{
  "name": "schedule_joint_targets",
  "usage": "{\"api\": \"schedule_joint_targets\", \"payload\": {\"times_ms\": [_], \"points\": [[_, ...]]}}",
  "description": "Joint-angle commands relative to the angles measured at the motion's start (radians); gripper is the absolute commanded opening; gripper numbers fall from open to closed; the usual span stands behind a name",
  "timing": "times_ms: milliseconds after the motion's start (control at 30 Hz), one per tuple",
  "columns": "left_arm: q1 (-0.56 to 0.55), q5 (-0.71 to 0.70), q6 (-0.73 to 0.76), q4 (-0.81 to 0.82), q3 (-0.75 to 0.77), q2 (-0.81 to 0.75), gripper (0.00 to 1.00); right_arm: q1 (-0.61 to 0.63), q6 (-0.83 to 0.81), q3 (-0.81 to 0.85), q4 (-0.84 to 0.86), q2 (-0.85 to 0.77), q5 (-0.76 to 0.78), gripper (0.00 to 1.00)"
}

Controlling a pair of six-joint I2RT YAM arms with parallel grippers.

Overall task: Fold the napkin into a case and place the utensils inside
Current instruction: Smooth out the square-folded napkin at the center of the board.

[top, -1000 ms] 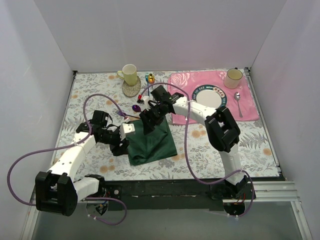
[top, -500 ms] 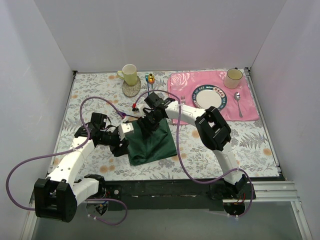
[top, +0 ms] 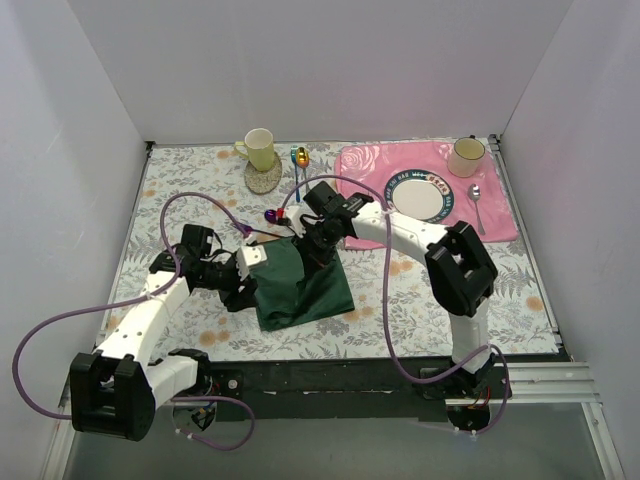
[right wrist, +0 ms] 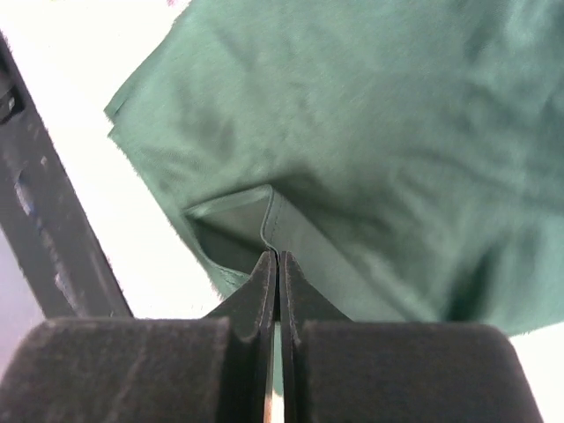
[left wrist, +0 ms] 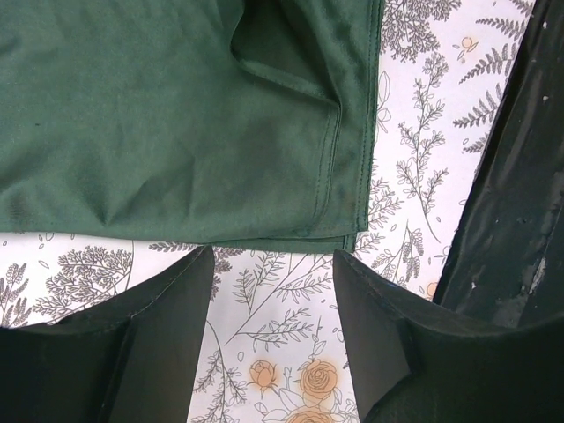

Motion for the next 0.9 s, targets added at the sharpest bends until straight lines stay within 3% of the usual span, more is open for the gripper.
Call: {"api": "schedule_joint_targets", "payload": {"times_ms": [0, 133, 267, 300, 600, 867], "points": [[0.007, -0.008, 0.061, -0.01, 0.0, 0.016, 0.56, -0.014, -0.046, -0.091, -0.041, -0.122, 0.015, 0.01], [0.007, -0.048, 0.087, 0.003, 0.006, 0.045, 0.6, -0.023, -0.071, -0.192, -0.068, -0.176, 0.032, 0.12], [0.007, -0.071, 0.127, -0.006, 0.014, 0.074, 0.63, -0.029, -0.08, -0.258, -0.081, -0.225, 0.052, 0.55], [0.007, -0.071, 0.139, -0.016, 0.015, 0.079, 0.63, -0.029, -0.08, -0.27, -0.081, -0.231, 0.051, 0.58], [-0.042, -0.082, 0.118, 0.018, -0.036, 0.076, 0.58, -0.141, -0.039, -0.276, -0.107, -0.271, -0.008, 0.54], [-0.329, -0.318, -0.12, 0.307, -0.165, -0.033, 0.56, -0.18, 0.068, -0.42, -0.013, -0.339, -0.035, 0.54]]}}
